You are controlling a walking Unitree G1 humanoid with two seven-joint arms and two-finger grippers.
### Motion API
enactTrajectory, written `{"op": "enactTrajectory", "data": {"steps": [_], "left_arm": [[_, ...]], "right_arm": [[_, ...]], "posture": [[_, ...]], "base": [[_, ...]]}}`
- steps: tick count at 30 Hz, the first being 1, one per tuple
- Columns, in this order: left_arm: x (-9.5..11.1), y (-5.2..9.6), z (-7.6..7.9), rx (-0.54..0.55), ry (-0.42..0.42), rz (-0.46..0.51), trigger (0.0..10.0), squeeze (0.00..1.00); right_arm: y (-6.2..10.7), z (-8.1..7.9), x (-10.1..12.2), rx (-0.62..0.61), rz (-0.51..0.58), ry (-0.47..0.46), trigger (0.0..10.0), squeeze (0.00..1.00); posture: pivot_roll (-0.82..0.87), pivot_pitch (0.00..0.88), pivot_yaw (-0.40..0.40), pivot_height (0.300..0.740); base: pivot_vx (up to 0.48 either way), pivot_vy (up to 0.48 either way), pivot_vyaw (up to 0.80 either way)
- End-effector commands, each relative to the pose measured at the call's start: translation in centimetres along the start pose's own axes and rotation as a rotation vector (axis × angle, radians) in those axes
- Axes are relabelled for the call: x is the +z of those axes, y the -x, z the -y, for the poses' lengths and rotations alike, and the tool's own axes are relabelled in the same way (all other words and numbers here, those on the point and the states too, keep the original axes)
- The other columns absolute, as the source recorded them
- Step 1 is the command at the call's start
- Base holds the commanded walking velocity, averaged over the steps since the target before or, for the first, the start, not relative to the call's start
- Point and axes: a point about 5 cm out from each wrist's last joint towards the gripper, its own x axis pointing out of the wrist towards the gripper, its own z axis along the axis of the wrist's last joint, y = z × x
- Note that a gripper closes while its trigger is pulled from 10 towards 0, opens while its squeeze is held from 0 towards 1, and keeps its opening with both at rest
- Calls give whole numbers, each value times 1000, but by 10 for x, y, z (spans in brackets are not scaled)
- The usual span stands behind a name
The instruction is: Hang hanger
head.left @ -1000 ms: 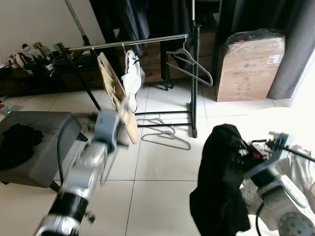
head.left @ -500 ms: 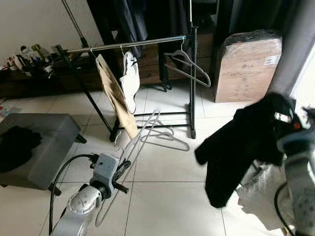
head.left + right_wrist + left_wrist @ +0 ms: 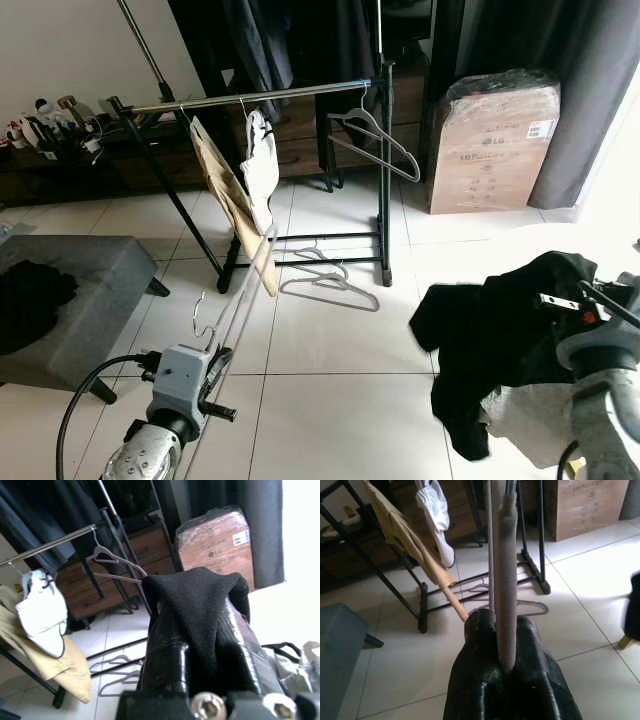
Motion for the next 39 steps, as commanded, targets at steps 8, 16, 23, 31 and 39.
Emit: {"op": "enactTrajectory", "data": {"steps": [8,16,23,31,39], "left_arm": [[4,1,-1,12,-88,-1,10000,0],[4,-3,0,13,-54,0,10000,0],[5,-4,0,15,-46,1,10000,0],[6,-7,0,21,-45,2,10000,0],[9,-7,0,42,-30,24,10000,0]], "right_arm": [[-3,0,13,-16,66,-1,10000,0],[-5,1,18,-34,95,15,10000,0],[-9,-1,27,-38,141,21,10000,0],[-32,-38,51,202,238,51,10000,0],[-49,-65,46,327,205,80,10000,0]], "posture": [[-193,68,100,740],[-201,56,107,740],[-196,55,107,740],[-206,69,115,740],[-183,74,108,740]], "base": [[0,-180,-766],[0,-211,-800],[0,0,-800],[0,0,-525],[0,0,0]]}}
